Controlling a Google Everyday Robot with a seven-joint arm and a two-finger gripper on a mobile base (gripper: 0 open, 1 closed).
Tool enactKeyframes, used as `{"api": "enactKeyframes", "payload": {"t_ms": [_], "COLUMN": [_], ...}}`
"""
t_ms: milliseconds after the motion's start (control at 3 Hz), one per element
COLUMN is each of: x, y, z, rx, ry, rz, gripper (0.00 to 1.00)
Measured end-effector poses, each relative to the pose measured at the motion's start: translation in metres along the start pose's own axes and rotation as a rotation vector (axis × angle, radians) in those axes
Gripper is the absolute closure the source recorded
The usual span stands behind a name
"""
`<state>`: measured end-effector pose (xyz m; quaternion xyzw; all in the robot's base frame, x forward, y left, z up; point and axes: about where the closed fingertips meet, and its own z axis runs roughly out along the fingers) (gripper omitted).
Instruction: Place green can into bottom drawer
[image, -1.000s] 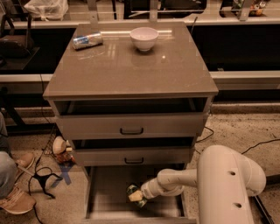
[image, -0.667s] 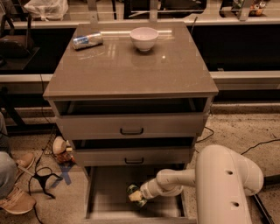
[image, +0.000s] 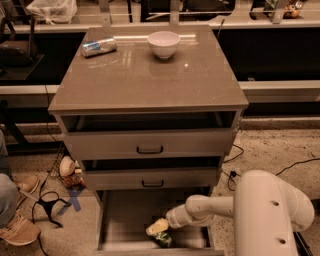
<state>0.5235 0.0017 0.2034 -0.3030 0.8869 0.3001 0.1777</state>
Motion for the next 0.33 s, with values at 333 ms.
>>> {"api": "enactKeyframes", "payload": {"t_ms": [333], "x": [0.0097], "y": [-0.0145], "z": [-0.0533], "rx": [0.029], "ry": [-0.038], "rz": [0.013], "gripper": [0.00]}}
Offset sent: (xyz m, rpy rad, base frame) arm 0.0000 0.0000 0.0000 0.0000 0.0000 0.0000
